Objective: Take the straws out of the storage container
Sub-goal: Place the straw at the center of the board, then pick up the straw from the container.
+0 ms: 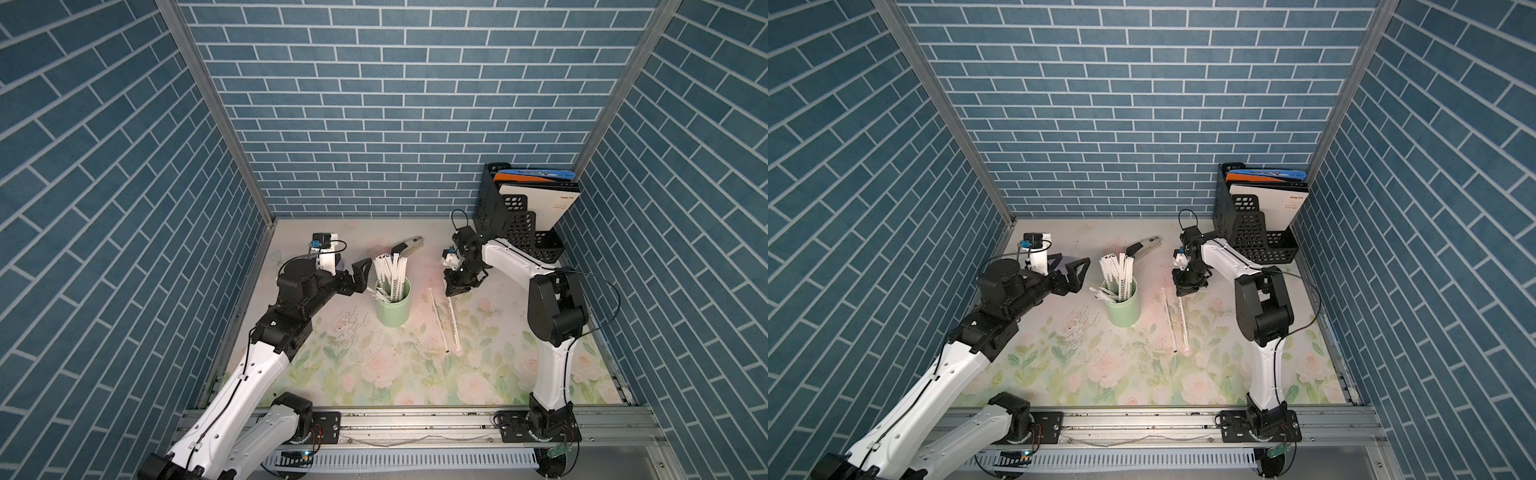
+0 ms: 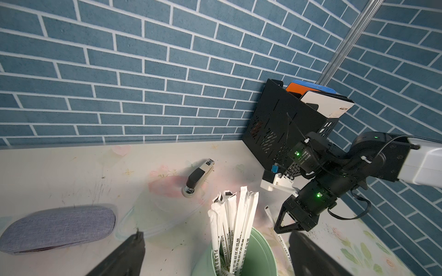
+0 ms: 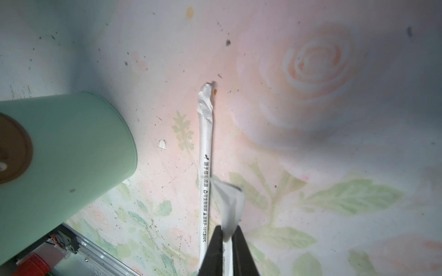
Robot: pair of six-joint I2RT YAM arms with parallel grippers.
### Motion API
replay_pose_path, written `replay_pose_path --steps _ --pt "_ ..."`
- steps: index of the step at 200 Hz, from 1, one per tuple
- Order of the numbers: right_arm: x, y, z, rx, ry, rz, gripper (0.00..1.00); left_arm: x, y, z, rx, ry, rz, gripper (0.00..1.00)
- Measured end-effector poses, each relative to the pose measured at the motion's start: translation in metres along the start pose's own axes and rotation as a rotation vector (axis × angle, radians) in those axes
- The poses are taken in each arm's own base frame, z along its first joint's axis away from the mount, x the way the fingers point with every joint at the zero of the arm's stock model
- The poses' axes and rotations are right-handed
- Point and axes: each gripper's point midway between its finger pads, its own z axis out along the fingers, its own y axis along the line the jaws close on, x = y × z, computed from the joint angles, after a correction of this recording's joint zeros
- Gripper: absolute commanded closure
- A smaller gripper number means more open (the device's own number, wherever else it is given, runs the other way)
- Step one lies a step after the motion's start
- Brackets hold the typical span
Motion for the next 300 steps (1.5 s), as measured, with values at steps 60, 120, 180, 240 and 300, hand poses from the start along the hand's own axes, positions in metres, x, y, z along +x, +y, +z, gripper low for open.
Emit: replay_pose_path --steps 60,120,180,240,300 --pt "0.002 -0.003 0.006 -0.001 0.001 0.011 0.85 0.001 0.0 0.0 0.001 0.001 0.0 0.0" --pt "0.009 -0.001 -0.012 0.015 -0.129 0.017 0.82 0.001 0.0 0.0 0.0 0.001 -0.001 0.0" --pt "0.036 0.093 -0.103 -0.029 -0.677 -0.295 0.77 0.004 0.003 0.0 -0.013 0.002 -0.002 0.0" --pt "0.053 0.154 -0.092 -0.056 -0.835 -0.528 0.65 0.002 0.01 -0.001 -0.052 -0.009 -0.002 0.0" --pt "0.043 0.206 -0.054 -0.044 -0.789 -0.703 0.64 0.0 0.016 -0.003 -0.091 -0.025 0.0 0.0"
